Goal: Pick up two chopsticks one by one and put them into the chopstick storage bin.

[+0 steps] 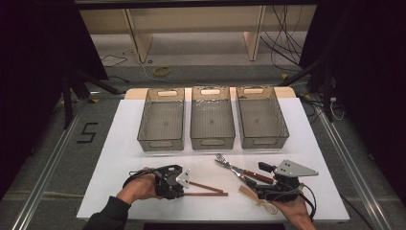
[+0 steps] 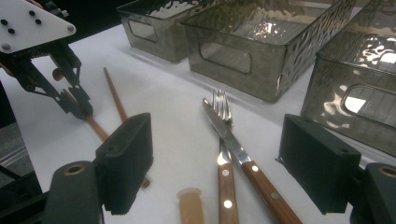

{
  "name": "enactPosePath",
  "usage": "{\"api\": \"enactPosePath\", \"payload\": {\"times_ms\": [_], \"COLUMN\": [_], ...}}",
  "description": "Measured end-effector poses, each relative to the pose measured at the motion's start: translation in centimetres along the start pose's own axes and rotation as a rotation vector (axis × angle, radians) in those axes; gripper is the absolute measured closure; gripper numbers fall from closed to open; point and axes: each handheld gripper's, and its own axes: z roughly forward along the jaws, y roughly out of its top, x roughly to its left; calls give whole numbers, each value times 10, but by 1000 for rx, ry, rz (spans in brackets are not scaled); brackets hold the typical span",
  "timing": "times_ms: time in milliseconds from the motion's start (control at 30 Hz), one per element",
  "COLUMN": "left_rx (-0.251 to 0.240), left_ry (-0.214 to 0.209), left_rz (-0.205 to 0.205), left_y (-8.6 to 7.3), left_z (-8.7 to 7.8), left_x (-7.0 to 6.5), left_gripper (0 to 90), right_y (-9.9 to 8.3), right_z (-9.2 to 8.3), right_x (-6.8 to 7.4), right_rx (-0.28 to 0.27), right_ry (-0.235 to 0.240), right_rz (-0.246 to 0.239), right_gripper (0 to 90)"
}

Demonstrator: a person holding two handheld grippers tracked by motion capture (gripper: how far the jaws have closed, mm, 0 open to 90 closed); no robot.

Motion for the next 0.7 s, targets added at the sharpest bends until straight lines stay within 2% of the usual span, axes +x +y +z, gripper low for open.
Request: {"api": "enactPosePath", "payload": {"times_ms": [300,533,633,700], "left_rx": [3,21,13,10], "left_ry": [1,18,13,24], "left_rz": [18,32,10,13], "left_y": [0,3,2,3], "left_z": [0,-1,-3,-5], "left_x": [-1,-3,-4,-4], "left_gripper": [830,836,837,838], "right_y": [0,1,1,1], "right_z": [0,0,-1,-1], "right_x": [0,0,-1,-1], "right_rx": [3,0,-2,-2], "right_ry": [2,1,1,0], "right_rz": [-2,-2,-2,-1], "right_gripper": [267,268,269,269]}}
